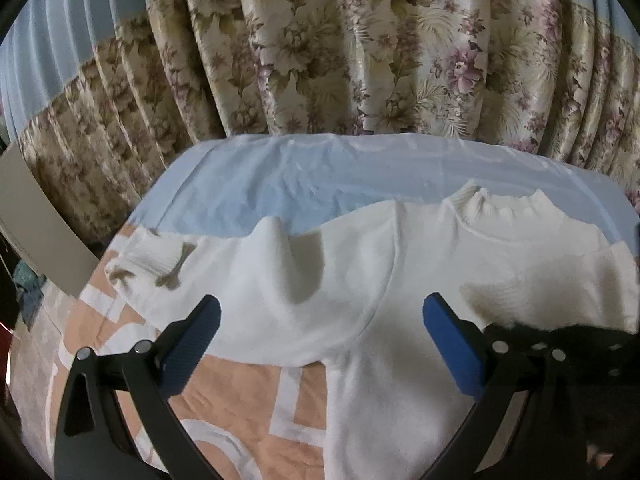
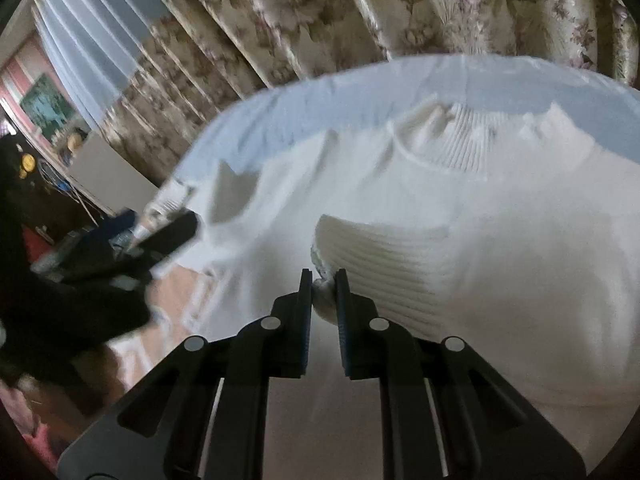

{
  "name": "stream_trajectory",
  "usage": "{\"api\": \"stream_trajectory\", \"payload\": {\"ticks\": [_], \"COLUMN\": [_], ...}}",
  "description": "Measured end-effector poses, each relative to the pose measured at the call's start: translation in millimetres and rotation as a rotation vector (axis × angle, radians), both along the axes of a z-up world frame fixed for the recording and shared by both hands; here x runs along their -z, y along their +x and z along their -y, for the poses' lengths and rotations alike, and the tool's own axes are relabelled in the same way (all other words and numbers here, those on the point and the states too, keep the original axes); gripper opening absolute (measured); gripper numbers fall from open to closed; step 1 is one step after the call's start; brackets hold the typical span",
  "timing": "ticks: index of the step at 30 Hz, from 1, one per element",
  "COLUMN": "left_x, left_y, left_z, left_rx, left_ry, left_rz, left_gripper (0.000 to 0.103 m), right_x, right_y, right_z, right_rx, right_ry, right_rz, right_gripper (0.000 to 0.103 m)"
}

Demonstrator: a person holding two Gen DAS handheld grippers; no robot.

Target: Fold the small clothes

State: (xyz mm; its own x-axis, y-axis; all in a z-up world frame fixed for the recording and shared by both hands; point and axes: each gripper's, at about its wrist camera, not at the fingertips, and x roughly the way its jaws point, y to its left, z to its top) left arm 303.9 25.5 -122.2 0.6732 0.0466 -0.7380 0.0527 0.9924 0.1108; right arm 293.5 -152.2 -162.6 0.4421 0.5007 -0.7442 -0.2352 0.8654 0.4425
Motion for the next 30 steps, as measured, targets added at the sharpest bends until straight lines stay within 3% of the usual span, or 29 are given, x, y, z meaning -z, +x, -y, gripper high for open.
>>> {"api": "stream_trajectory", "payload": {"ticks": [2,4,5,7,12,17,18,19,20,21,28,29,30], "left_x": [0,0,1,4,17,39,42,45,49,55,61,61,61], "left_y": [0,-3,-4,-7,-12,-6,-5,-3,-2,0,-2,-3,-6], "left_z": [0,2,5,17,67,102,107,111,115,118,123,124,126], "left_rx": [-0.001,0.014,0.022,0.047,0.12,0.144,0.153,0.161,0.168,0.175,0.156,0.157,0.155], "left_ry": [-0.013,-0.035,-0.046,-0.072,-0.059,-0.046,-0.045,-0.036,-0.024,-0.017,0.016,0.028,0.06], "left_rz": [-0.008,-0.021,-0.026,-0.044,-0.055,-0.091,-0.095,-0.106,-0.125,-0.155,-0.147,-0.139,-0.119], "left_gripper": [0.101,0.101,0.101,0.101,0.101,0.099,0.087,0.065,0.057,0.042,0.04,0.038,0.025], "right_x": [8,-6,-14,-34,-44,-37,-35,-34,-33,-33,-31,-30,-28], "right_y": [2,-8,-14,-27,-50,-77,-83,-88,-92,-97,-104,-104,-103], "right_z": [-2,5,11,33,100,145,152,157,161,164,175,176,176], "right_rx": [-0.018,-0.017,-0.011,0.031,0.213,0.328,0.337,0.341,0.343,0.349,0.372,0.373,0.37], "right_ry": [-0.012,-0.033,-0.047,-0.066,-0.204,-0.192,-0.191,-0.192,-0.193,-0.198,-0.181,-0.186,-0.193], "right_rz": [-0.019,0.028,0.061,0.119,0.158,0.158,0.159,0.163,0.167,0.171,0.172,0.172,0.168], "right_gripper": [0.018,0.025,0.041,0.06,0.065,0.07,0.07,0.07,0.07,0.07,0.07,0.07,0.07]}}
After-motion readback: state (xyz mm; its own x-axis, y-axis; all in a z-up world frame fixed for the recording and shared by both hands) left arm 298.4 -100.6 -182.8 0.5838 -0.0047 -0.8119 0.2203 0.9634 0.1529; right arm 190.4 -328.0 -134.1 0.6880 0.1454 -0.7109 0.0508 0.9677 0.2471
